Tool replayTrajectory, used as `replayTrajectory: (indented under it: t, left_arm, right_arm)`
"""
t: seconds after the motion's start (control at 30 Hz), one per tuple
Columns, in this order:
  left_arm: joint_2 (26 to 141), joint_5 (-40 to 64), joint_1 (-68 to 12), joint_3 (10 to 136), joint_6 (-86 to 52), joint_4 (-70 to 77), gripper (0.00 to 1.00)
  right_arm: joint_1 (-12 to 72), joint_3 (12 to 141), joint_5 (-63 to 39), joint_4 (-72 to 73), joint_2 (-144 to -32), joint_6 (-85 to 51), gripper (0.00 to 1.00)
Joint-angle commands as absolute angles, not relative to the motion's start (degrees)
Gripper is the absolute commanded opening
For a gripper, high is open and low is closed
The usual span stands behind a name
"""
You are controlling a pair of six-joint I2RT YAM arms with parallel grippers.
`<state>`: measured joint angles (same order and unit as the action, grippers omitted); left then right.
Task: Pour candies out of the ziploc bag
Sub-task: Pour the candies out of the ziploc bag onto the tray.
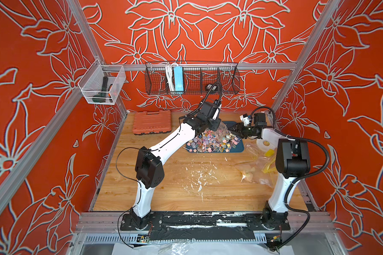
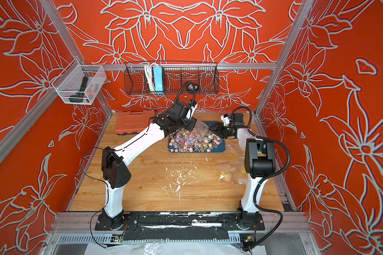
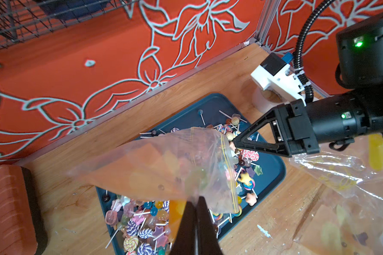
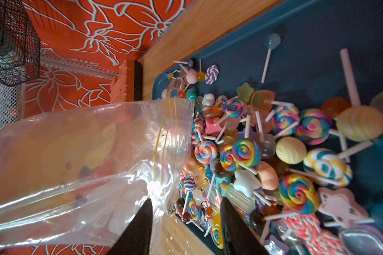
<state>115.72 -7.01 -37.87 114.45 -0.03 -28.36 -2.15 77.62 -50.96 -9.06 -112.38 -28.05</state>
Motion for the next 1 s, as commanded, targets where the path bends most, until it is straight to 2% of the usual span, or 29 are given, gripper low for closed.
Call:
replayTrajectory:
  t: [0.0, 0.13, 0.43, 0.53, 0.73, 0.83, 0.97]
  left_arm:
    - [116.5, -8.1, -38.2, 116.8, 0.1, -29.9, 0.00]
    - [118.8, -9.0, -38.3, 121.9, -0.8, -33.6, 0.00]
    - [124.1, -7.5, -38.3, 134.5, -6.1, -44.8, 0.00]
    - [124.5, -6.2, -38.3, 136.2, -7.7, -47.1, 0.00]
    - [123.7, -3.3, -38.3, 136.3, -9.9, -49.2, 0.00]
    - [123.7, -2.6, -38.3, 136.3, -11.1, -49.4, 0.00]
    - [124.4, -1.3, -38.3, 136.3, -13.3, -49.6, 0.00]
  right_arm:
    - [-2.0, 75.3, -51.1, -10.9, -106.5, -25.4, 0.50]
    - [-1.8, 69.6, -49.8, -8.9, -98.7, -20.3, 0.55]
    - [2.7, 57.0, -49.2, 1.3, -81.2, -1.5, 0.60]
    - [3.9, 54.4, -53.2, 5.9, -79.6, 3.3, 0.62]
    - [9.9, 51.9, -49.3, 8.1, -78.1, 16.3, 0.67]
    - [12.5, 52.1, -46.2, 8.6, -78.8, 19.9, 0.65]
    - [14.3, 49.3, -41.9, 17.9, -79.3, 18.1, 0.61]
